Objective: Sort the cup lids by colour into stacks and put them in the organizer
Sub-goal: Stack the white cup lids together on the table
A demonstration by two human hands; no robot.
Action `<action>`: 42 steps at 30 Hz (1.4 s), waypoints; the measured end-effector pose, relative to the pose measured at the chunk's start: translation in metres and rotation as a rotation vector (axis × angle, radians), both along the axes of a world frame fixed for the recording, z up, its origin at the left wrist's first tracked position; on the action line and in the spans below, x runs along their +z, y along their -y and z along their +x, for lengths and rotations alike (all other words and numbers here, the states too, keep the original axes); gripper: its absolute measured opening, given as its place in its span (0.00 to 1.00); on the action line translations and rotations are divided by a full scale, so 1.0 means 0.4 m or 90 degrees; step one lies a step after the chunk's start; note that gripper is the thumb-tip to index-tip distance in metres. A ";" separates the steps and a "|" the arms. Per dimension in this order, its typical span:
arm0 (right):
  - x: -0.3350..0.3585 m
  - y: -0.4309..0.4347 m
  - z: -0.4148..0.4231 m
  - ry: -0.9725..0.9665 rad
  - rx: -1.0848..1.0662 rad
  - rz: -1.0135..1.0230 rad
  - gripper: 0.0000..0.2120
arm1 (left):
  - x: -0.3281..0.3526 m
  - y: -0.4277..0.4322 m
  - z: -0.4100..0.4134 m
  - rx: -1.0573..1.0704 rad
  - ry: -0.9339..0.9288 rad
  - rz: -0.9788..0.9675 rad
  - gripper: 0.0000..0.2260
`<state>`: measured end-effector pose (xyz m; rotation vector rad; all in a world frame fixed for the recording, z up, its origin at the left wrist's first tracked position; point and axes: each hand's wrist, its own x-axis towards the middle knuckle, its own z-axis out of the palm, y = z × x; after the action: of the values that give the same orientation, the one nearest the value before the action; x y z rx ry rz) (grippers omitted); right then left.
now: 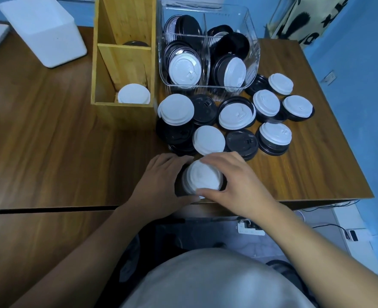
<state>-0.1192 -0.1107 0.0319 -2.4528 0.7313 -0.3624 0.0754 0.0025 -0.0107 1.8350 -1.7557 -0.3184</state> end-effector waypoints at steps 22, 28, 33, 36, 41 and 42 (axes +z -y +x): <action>-0.018 0.006 0.029 -0.061 0.038 -0.007 0.34 | 0.001 -0.005 0.005 -0.032 0.039 -0.013 0.35; 0.019 0.047 0.014 0.016 -0.016 -0.061 0.22 | 0.005 -0.003 0.003 -0.028 0.020 -0.032 0.34; 0.051 0.142 0.037 -0.097 -0.057 -0.111 0.28 | 0.005 -0.005 0.003 -0.025 0.020 -0.021 0.36; 0.062 0.173 0.063 -0.174 -0.018 -0.082 0.32 | 0.013 -0.007 0.000 -0.014 0.017 -0.012 0.40; 0.081 0.176 0.082 -0.185 -0.010 -0.072 0.32 | 0.018 -0.004 0.002 0.002 -0.005 -0.002 0.38; 0.086 0.170 0.075 -0.173 -0.023 -0.070 0.33 | 0.018 -0.004 0.001 0.005 -0.009 0.004 0.38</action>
<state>-0.0893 -0.1786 0.0663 -2.6268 0.8890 -0.0846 0.0759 0.0041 -0.0036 1.8395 -1.7394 -0.3329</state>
